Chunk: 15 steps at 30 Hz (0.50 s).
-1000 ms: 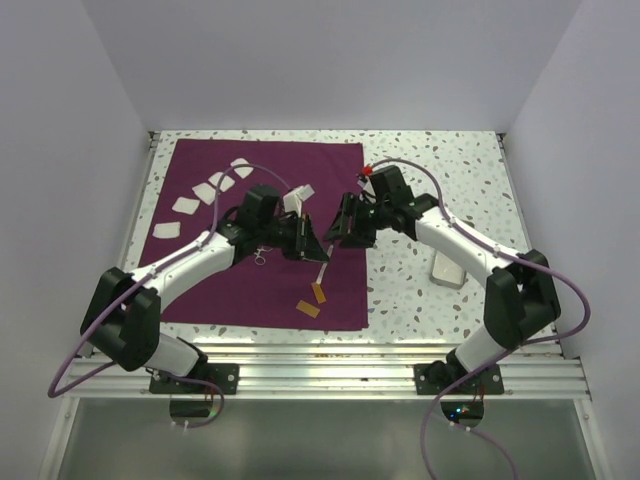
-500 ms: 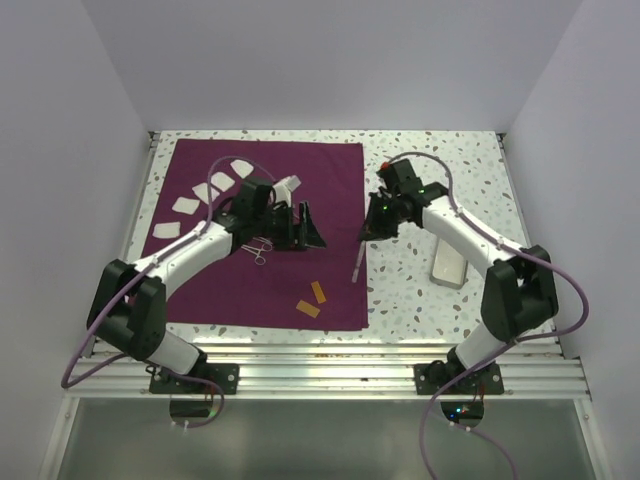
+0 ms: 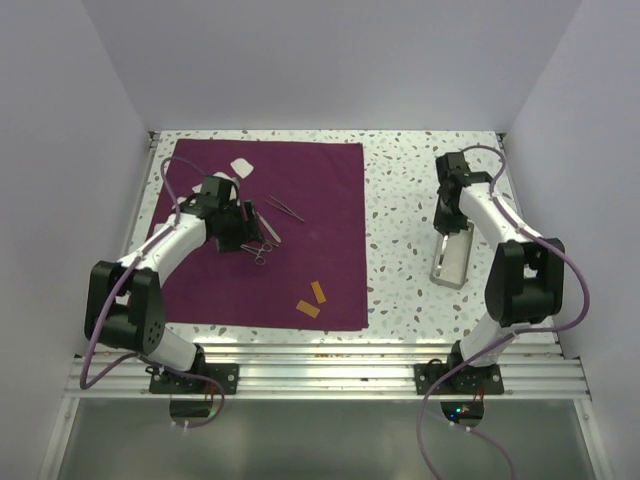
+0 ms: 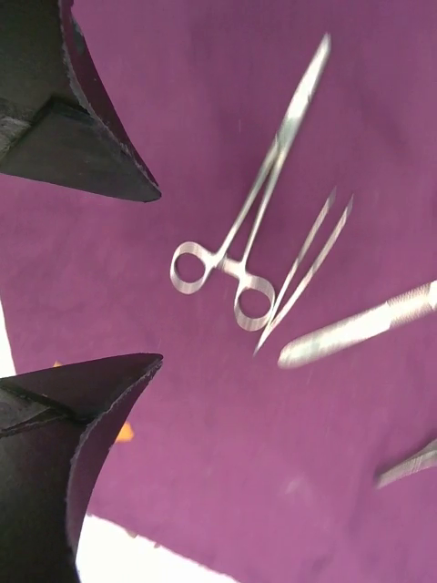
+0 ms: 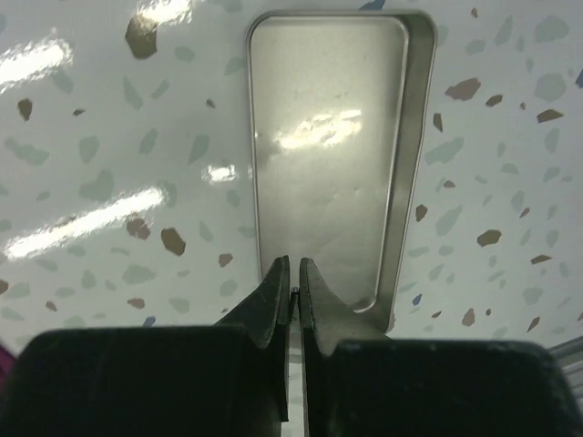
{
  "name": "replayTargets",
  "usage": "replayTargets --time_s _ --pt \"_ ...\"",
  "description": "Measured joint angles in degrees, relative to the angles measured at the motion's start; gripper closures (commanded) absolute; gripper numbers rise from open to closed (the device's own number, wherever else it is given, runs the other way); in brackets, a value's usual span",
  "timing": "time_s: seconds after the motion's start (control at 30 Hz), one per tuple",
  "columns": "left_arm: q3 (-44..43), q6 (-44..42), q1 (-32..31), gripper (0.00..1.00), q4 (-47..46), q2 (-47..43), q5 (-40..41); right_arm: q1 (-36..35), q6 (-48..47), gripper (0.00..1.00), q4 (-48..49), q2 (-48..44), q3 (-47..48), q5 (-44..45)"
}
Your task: Prepare the surgical pack
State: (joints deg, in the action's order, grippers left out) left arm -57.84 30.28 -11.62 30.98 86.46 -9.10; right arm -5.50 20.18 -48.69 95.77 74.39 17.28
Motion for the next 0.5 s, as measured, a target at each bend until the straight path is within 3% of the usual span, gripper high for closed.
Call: replayTargets --time_s 0.23,0.43,0.5 --pt "0.0 -1.0 3.2 0.29 1.4 2.5 3.5 2.6 -4.0 1.00 0.9 10.4 5.4 2.8" --pt "0.0 -0.9 3.4 0.30 1.6 4.7 3.8 3.0 -4.2 1.00 0.7 12.5 4.9 2.3" --pt "0.0 -0.6 3.4 0.32 1.7 6.2 3.8 2.9 -4.2 0.93 0.7 12.7 4.8 1.8"
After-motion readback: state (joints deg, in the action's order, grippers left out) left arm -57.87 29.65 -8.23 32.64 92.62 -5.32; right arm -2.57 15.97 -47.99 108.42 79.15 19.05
